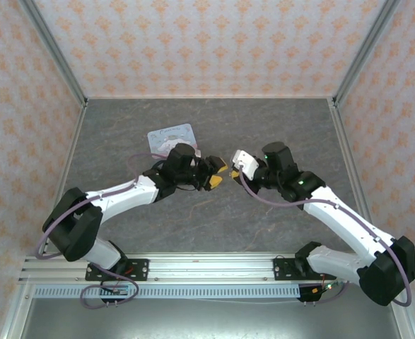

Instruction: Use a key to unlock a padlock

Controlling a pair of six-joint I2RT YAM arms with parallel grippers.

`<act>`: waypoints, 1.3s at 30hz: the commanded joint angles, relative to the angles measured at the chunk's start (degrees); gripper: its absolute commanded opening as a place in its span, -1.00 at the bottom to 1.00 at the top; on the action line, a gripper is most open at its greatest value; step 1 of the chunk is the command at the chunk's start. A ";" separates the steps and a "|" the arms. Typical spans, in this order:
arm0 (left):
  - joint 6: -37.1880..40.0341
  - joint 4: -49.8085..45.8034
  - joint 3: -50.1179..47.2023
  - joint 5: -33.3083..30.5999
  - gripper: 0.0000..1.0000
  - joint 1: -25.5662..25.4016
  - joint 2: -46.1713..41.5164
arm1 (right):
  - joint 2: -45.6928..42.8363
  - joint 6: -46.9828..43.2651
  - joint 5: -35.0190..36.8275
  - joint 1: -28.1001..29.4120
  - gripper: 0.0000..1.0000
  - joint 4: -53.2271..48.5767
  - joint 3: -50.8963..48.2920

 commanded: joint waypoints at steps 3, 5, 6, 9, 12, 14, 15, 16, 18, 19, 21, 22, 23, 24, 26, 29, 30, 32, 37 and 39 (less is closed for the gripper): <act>-2.32 3.13 1.64 0.67 0.06 -1.37 0.93 | 2.10 -2.48 2.39 1.68 -1.00 0.62 2.30; -2.50 3.13 1.55 0.52 0.05 -1.65 1.10 | 2.34 -2.29 2.58 1.71 -1.00 1.14 2.25; -2.59 3.12 1.53 0.46 0.05 -1.81 1.06 | 2.42 -2.29 2.69 1.69 -1.00 1.37 2.16; -2.67 3.20 1.52 0.26 0.00 -2.01 1.10 | 2.39 -2.45 2.25 1.72 -1.00 1.57 2.21; -2.75 3.30 1.53 0.25 -0.01 -2.10 1.10 | 2.46 -2.47 1.87 1.84 -1.00 1.51 2.05; -2.72 3.22 1.59 0.26 -0.01 -2.18 1.15 | 2.56 -2.55 1.79 1.93 -1.00 1.31 1.88; -2.68 3.17 1.54 0.26 -0.01 -2.19 1.12 | 2.59 -2.56 1.71 1.93 -1.00 1.34 1.81; -2.67 3.21 1.53 0.26 -0.01 -2.26 1.11 | 2.69 -2.56 1.46 2.03 -1.00 1.30 1.79; -2.67 3.21 1.37 0.26 -0.03 -2.28 1.02 | 2.77 -2.47 0.76 2.10 -1.00 1.37 1.70; -2.67 3.22 1.24 0.19 -0.05 -2.31 0.93 | 2.86 -2.47 0.43 2.14 -1.00 1.29 1.70; -2.70 3.21 1.14 0.08 -0.07 -2.32 0.84 | 2.99 -2.34 -0.11 2.19 -1.00 1.38 1.62; -2.71 3.22 1.24 0.12 -0.07 -2.37 0.75 | 3.13 -2.29 -0.28 2.33 -1.00 1.39 1.61; -2.69 3.21 1.19 0.00 -0.07 -2.35 0.69 | 3.30 -2.27 -0.45 2.30 -1.00 1.33 1.61; -2.67 3.22 1.26 0.00 -0.07 -2.36 0.67 | 3.51 -2.20 -0.58 2.35 -1.00 1.39 1.61; -2.66 3.20 1.34 0.00 -0.07 -2.40 0.67 | 3.82 -2.18 -0.74 2.53 -1.00 1.42 1.70; -2.67 3.21 1.35 -0.01 -0.10 -2.45 0.67 | 4.10 -2.11 -0.85 2.81 -1.00 1.53 1.75; -2.65 3.23 1.30 -0.01 -0.12 -2.45 0.75 | 4.20 -2.12 -1.09 2.90 -1.00 1.53 1.70; -2.59 3.13 1.28 -0.10 -0.16 -2.43 0.75 | 4.20 -2.03 -1.22 2.90 -1.00 1.52 1.70; -2.50 2.69 1.24 -0.38 -0.29 -2.46 0.92 | 3.73 -2.03 -1.16 2.90 -1.00 1.53 1.20; -2.49 2.69 1.16 -0.36 -0.32 -2.45 1.00 | 3.70 -2.03 -1.46 2.91 -1.00 1.61 1.18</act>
